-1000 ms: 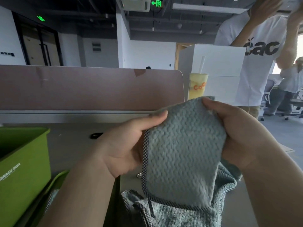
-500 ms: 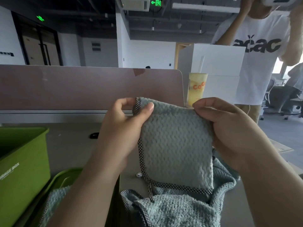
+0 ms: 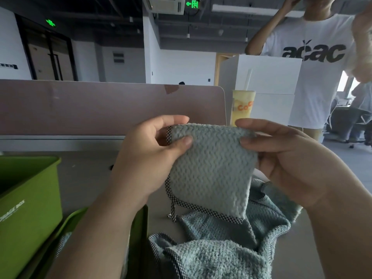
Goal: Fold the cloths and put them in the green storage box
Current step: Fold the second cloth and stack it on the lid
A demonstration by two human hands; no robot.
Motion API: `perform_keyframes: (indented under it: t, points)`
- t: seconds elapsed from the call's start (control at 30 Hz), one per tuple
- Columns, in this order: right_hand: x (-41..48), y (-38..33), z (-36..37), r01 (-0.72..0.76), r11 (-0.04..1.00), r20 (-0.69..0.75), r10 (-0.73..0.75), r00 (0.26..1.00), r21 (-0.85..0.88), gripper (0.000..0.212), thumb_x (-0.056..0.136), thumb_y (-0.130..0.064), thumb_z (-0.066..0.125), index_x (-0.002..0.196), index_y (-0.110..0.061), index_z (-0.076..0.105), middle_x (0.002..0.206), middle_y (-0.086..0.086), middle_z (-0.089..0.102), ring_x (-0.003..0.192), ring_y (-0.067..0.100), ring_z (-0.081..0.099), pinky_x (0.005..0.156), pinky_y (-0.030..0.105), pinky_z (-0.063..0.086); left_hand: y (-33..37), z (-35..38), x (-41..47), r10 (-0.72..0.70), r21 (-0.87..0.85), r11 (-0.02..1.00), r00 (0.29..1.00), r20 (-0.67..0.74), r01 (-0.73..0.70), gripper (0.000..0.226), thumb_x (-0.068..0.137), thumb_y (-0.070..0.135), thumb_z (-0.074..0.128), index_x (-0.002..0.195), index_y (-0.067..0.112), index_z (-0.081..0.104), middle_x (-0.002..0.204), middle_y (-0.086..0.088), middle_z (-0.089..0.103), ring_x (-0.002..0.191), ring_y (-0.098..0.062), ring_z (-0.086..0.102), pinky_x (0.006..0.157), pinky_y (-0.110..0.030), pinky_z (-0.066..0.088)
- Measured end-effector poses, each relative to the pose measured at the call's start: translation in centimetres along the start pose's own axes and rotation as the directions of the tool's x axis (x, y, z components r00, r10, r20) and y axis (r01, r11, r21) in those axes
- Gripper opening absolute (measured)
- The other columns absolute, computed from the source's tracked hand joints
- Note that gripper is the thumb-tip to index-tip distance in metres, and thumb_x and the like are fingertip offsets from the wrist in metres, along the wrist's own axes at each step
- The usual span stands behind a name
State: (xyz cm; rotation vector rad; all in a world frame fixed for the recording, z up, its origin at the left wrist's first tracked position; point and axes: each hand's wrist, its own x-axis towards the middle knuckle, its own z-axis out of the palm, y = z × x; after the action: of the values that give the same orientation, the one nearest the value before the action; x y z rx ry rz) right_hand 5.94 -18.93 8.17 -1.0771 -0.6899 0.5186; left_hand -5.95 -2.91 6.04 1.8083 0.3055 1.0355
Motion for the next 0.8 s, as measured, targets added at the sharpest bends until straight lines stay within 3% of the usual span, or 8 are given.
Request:
perform_keyframes:
  t: [0.13,0.23,0.33,0.5,0.63,0.8]
  points:
    - [0.0,0.6,-0.1,0.087,0.962,-0.105,-0.118,0.987,-0.257,0.026,0.075,0.010,0.064,0.091,-0.010,0.071,0.078,0.008,0.074,0.069,0.014,0.072,0.071,0.025,0.060,-0.1,-0.1,0.0,0.016,0.005,1.000,0.999,-0.029,-0.016,0.026,0.076,0.022,0.077,0.094,0.041,0.072,0.091,0.011,0.074,0.086,-0.007,0.070,0.084,-0.038,0.056]
    - [0.3,1.1,-0.2,0.134,0.849,-0.163,-0.250,0.954,-0.512,0.024,0.080,0.000,0.069,0.097,-0.017,0.073,0.089,0.008,0.075,0.083,0.023,0.073,0.087,0.043,0.057,0.0,-0.1,0.1,0.020,0.030,0.999,0.999,-0.046,-0.019,0.024,0.075,0.025,0.077,0.093,0.039,0.072,0.091,0.011,0.074,0.085,-0.007,0.070,0.082,-0.039,0.057]
    - [0.2,1.2,0.0,0.157,0.785,-0.157,-0.308,0.939,-0.599,0.025,0.081,-0.007,0.072,0.101,-0.022,0.073,0.093,0.008,0.074,0.087,0.033,0.070,0.088,0.051,0.055,0.1,-0.2,0.1,0.013,0.037,0.999,0.998,-0.060,-0.011,0.022,0.074,0.027,0.078,0.093,0.037,0.073,0.089,0.011,0.075,0.084,-0.006,0.070,0.083,-0.039,0.057]
    - [0.0,1.0,0.0,0.180,0.707,-0.092,-0.328,0.940,-0.684,0.036,0.077,-0.005,0.074,0.104,-0.028,0.071,0.091,0.001,0.074,0.080,0.019,0.071,0.074,0.029,0.058,0.1,-0.7,0.2,-0.004,0.071,0.997,0.998,-0.066,0.009,0.025,0.072,0.022,0.080,0.092,0.036,0.073,0.086,0.010,0.075,0.079,-0.007,0.072,0.081,-0.037,0.057]
    - [0.3,1.2,0.0,0.188,0.654,-0.080,-0.358,0.930,-0.733,0.029,0.081,-0.005,0.071,0.107,-0.020,0.074,0.089,-0.001,0.075,0.083,0.012,0.070,0.085,0.030,0.055,0.0,-0.8,0.3,-0.011,0.125,0.992,0.997,-0.076,0.020,0.022,0.070,0.023,0.081,0.084,0.036,0.071,0.080,0.011,0.075,0.075,-0.004,0.072,0.079,-0.033,0.057]
    - [0.4,1.4,-0.1,0.211,0.650,-0.066,-0.374,0.925,-0.730,0.024,0.084,-0.007,0.068,0.086,-0.030,0.074,0.078,-0.009,0.075,0.070,0.004,0.068,0.072,0.026,0.054,0.0,-0.9,0.3,-0.034,0.203,0.978,0.997,-0.072,0.048,0.014,0.071,0.029,0.080,0.079,0.035,0.069,0.075,0.013,0.073,0.066,0.002,0.067,0.070,-0.026,0.054]
